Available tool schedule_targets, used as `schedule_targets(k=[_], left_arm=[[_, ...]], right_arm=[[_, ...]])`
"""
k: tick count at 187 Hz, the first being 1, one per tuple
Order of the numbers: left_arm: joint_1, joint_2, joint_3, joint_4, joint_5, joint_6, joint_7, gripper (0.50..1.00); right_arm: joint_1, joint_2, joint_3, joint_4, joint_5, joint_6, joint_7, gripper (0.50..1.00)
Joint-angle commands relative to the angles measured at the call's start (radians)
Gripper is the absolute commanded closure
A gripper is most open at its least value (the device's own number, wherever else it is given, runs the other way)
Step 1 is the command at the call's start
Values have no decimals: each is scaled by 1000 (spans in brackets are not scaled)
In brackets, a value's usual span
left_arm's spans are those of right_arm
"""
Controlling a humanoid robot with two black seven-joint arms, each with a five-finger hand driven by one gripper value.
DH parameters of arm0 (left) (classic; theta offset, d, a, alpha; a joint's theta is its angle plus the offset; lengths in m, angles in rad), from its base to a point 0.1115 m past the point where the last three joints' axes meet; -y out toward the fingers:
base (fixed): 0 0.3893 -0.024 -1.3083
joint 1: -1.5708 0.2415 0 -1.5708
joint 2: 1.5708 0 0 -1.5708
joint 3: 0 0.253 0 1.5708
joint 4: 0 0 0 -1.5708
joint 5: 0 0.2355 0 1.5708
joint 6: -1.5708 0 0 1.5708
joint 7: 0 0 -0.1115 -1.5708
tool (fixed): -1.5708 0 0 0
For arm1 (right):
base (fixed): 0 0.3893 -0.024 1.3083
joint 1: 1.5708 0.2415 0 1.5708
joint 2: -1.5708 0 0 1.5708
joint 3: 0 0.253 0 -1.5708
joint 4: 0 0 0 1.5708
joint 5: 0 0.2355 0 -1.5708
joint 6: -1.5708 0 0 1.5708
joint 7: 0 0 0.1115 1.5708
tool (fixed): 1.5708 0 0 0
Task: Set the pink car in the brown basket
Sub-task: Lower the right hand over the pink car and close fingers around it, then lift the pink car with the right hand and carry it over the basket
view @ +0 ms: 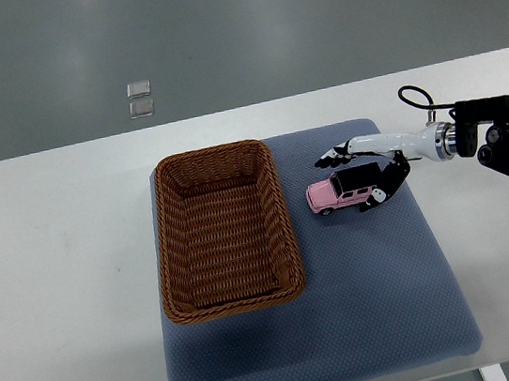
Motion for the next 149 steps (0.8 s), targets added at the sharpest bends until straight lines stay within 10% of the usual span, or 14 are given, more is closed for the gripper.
schedule_targets(k=[1, 74, 149], left_arm=[[0, 0, 0, 0, 0, 0, 0, 500], [0, 0, 0, 0, 0, 0, 0, 500], [0, 0, 0, 0, 0, 0, 0, 500]], right_arm=[[-1, 0, -2, -2, -3, -15, 0, 691], [5, -2, -45, 0, -8, -41, 2, 1000], [48, -23, -7, -3, 66, -14, 29, 1000]])
